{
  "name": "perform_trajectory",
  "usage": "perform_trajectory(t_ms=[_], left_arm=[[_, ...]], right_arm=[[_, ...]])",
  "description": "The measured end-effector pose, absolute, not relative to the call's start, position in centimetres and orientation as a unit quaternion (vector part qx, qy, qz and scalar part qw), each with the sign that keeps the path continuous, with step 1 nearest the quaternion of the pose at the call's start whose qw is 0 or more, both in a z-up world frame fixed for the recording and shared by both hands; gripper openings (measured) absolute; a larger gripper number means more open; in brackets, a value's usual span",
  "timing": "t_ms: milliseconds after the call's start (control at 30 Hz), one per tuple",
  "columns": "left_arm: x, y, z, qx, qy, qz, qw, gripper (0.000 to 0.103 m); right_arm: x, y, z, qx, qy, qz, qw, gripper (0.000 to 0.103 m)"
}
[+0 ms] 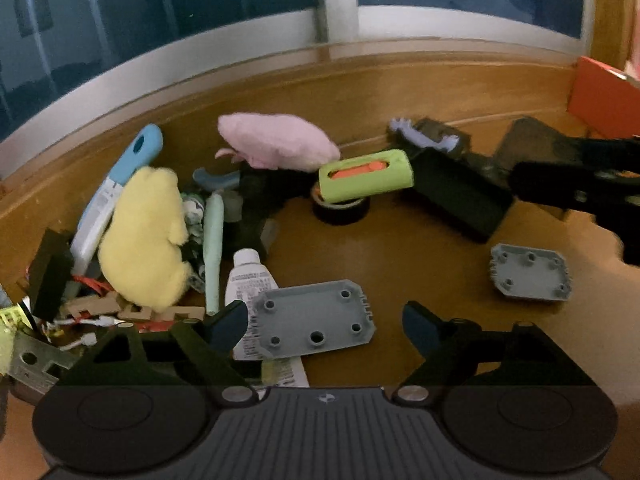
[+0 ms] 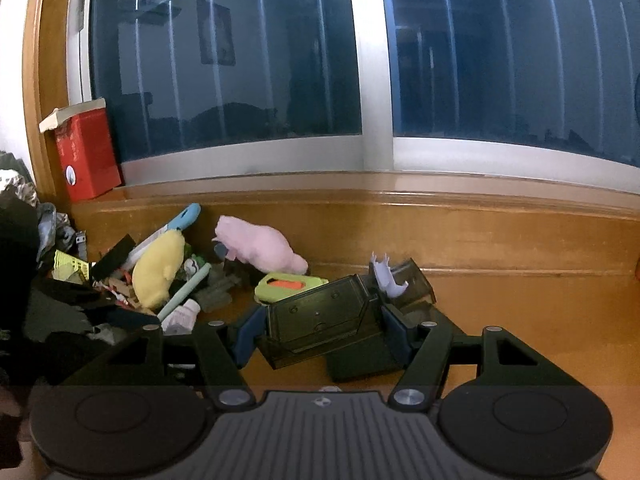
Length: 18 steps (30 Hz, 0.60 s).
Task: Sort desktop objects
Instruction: 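Grasp the grey plastic plate with the left tool while the right tool holds the dark case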
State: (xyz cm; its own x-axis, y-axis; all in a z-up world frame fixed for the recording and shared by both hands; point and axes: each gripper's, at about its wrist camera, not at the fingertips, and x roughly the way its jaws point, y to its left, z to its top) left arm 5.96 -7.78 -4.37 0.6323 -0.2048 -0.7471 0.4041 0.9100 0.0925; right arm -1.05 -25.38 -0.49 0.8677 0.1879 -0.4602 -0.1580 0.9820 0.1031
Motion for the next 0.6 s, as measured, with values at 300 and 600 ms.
perform_trajectory(t_ms=[300,600], left_arm=[[5.1,-8.4,-3.6,0.099,0.38,-0.18,0.902,0.069],[2.9,-11.6,-0.4,0.084,0.343,-0.192,0.916,0.069]], right_arm=[[-2.0,-26.8,-0.7,0.036,0.245,0.083,0.965,0.066],[-3.7,-29.5,0.6,0.032,0.241,0.082,0.967,0.066]])
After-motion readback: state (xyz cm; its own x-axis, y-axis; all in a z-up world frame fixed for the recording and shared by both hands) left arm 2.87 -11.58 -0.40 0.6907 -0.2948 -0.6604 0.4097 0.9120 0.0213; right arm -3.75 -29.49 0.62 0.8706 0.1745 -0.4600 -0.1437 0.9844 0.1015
